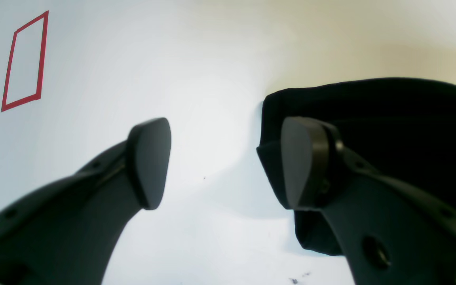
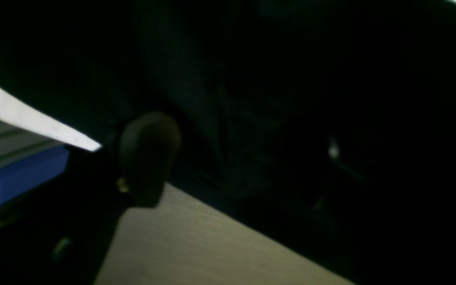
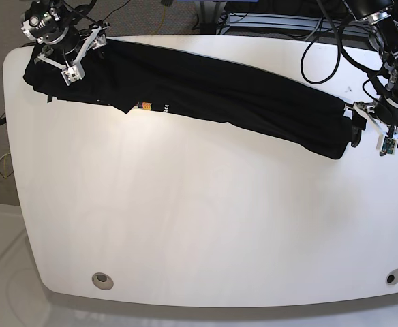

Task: Fold the T-shirt properly
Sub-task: 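Hold the strip ends with both grippers and pull them taut, then lower the strip onto the table with both grippers, pressing it flat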

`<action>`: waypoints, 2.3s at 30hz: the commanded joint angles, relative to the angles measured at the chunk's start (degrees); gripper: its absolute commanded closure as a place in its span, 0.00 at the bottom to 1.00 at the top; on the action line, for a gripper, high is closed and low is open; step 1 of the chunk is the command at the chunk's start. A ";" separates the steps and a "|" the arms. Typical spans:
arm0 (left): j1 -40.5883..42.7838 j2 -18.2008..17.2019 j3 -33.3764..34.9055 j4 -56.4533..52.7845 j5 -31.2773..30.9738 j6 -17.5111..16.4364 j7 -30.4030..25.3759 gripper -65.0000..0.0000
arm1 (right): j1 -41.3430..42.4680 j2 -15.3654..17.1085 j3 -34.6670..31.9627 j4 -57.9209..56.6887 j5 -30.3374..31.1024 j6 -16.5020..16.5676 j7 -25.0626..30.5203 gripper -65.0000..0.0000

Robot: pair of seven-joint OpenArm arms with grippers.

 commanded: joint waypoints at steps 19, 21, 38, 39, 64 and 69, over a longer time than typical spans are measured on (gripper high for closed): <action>-0.45 -0.88 0.11 7.49 -0.69 0.14 -1.01 0.35 | -2.16 6.74 14.20 1.33 30.76 -0.07 0.56 0.26; -0.45 -0.17 0.11 7.49 -0.69 0.14 -1.01 0.35 | -2.95 6.74 15.08 1.24 30.67 -0.07 0.56 0.26; 1.48 3.08 5.03 7.49 -0.69 0.14 -1.01 0.75 | -3.48 4.37 12.00 1.06 24.17 -0.07 0.56 0.78; 1.48 3.08 5.21 7.49 -0.69 0.14 -1.01 0.85 | -3.48 4.28 11.56 1.06 24.17 -0.07 0.56 0.87; 3.41 7.12 7.06 6.87 -0.52 0.14 -1.01 1.00 | 1.18 2.53 8.83 -0.70 14.15 -0.07 0.56 1.00; 5.61 7.65 9.61 6.78 -0.52 0.14 -1.01 1.00 | 2.50 1.21 6.64 -0.70 7.99 -0.07 0.56 1.00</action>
